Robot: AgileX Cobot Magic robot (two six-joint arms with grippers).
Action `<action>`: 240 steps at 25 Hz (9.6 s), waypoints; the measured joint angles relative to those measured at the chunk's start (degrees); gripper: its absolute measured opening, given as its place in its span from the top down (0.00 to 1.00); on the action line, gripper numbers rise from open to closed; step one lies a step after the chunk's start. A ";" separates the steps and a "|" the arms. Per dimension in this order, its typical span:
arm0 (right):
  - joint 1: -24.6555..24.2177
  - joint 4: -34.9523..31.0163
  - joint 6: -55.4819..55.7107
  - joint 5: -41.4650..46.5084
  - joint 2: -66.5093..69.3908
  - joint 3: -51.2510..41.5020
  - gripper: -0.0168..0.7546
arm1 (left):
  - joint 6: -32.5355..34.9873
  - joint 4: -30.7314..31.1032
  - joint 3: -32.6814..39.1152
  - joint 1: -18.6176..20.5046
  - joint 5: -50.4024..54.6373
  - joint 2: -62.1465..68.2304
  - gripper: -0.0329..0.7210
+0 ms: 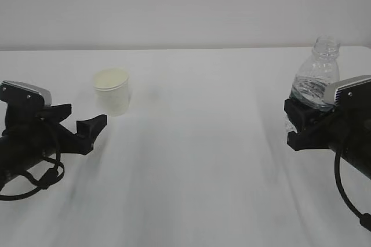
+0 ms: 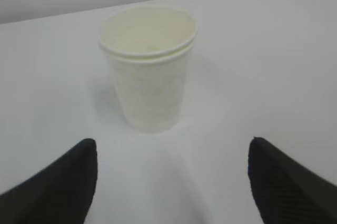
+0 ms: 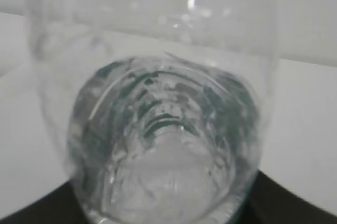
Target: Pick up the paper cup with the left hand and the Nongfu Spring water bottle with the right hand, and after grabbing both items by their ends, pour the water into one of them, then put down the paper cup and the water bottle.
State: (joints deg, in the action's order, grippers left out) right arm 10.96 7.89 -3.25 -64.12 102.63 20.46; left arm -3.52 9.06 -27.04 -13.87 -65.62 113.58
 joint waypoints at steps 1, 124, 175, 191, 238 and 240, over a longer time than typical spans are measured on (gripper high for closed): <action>0.00 0.11 0.00 0.00 0.00 0.00 0.53 | 0.00 0.00 -0.87 0.00 0.00 0.34 0.06; 0.00 1.00 -0.21 0.14 0.00 0.00 0.53 | -18.05 39.64 -23.85 -0.85 -0.02 14.02 0.36; 0.00 4.83 1.76 37.27 -32.37 -2.16 0.53 | -27.21 54.30 -33.04 -16.77 -0.02 14.02 0.38; 0.00 4.83 -11.51 41.84 -32.37 -2.03 0.53 | -27.25 55.34 -34.62 -18.41 -0.02 14.02 0.38; 0.00 -6.44 -65.39 45.21 -32.37 -2.03 0.53 | -28.54 62.06 -36.52 -21.60 0.05 14.02 0.38; 0.00 -6.44 -67.34 45.21 -32.37 -2.03 0.53 | -28.75 62.30 -36.52 -21.60 0.05 14.02 0.38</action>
State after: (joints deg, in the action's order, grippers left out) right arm 10.96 1.45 -70.59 -18.91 70.26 18.43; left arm -32.27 71.36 -63.56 -35.47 -65.57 127.61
